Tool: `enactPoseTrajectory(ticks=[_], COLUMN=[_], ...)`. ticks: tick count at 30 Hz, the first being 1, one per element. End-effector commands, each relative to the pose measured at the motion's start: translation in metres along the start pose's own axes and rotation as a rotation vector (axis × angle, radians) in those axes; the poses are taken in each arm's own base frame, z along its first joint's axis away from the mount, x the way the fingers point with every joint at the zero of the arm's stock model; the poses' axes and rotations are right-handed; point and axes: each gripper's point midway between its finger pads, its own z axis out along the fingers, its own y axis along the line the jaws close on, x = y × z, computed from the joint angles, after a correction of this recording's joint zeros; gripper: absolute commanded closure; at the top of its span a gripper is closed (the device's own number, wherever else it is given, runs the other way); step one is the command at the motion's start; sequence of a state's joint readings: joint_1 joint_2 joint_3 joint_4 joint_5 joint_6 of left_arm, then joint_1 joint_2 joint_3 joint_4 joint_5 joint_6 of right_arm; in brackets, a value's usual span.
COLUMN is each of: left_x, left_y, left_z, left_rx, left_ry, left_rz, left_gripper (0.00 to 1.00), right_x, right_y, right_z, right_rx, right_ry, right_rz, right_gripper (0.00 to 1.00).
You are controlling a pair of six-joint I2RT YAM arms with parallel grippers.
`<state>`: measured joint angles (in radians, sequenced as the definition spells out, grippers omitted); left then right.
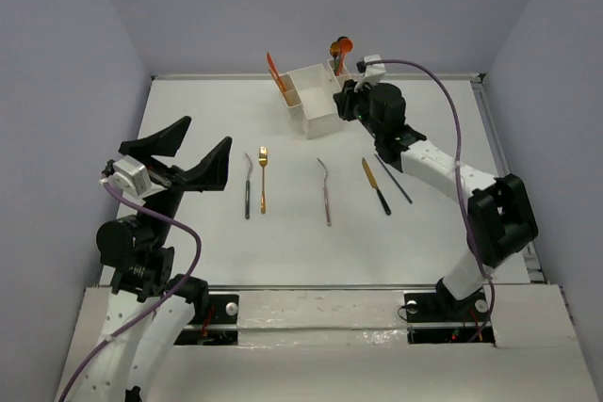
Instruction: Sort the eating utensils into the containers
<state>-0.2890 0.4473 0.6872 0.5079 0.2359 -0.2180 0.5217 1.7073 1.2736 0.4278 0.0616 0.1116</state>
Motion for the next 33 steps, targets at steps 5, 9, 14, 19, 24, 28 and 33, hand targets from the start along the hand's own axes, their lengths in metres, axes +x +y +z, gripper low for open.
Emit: enactPoseTrajectory(ticks=[5, 9, 14, 19, 24, 28, 33], left_x=[-0.033, -0.033, -0.032, -0.033, -0.034, -0.034, -0.035], left_y=[-0.013, -0.014, -0.014, -0.014, -0.015, -0.015, -0.015], left_z=[-0.001, -0.001, -0.001, -0.001, -0.002, -0.002, -0.002], left_rx=[0.043, 0.048, 0.048, 0.048, 0.052, 0.049, 0.049], left_ry=[-0.095, -0.095, -0.092, -0.095, -0.097, -0.098, -0.100], left_rz=[0.022, 0.016, 0.016, 0.016, 0.015, 0.015, 0.016], left_gripper=[0.01, 0.01, 0.01, 0.01, 0.01, 0.01, 0.01], right_x=[0.146, 0.181, 0.200, 0.225, 0.247, 0.258, 0.265], right_y=[-0.142, -0.159, -0.163, -0.159, -0.162, -0.156, -0.156], right_z=[-0.118, -0.152, -0.164, -0.176, -0.176, -0.170, -0.166], right_rx=[0.469, 0.520, 0.510, 0.478, 0.481, 0.441, 0.428], right_ry=[0.589, 0.758, 0.872, 0.993, 1.055, 1.081, 1.101], right_rz=[0.142, 0.138, 0.137, 0.129, 0.127, 0.155, 0.159], right_gripper=[0.65, 0.62, 0.59, 0.51, 0.48, 0.60, 0.75])
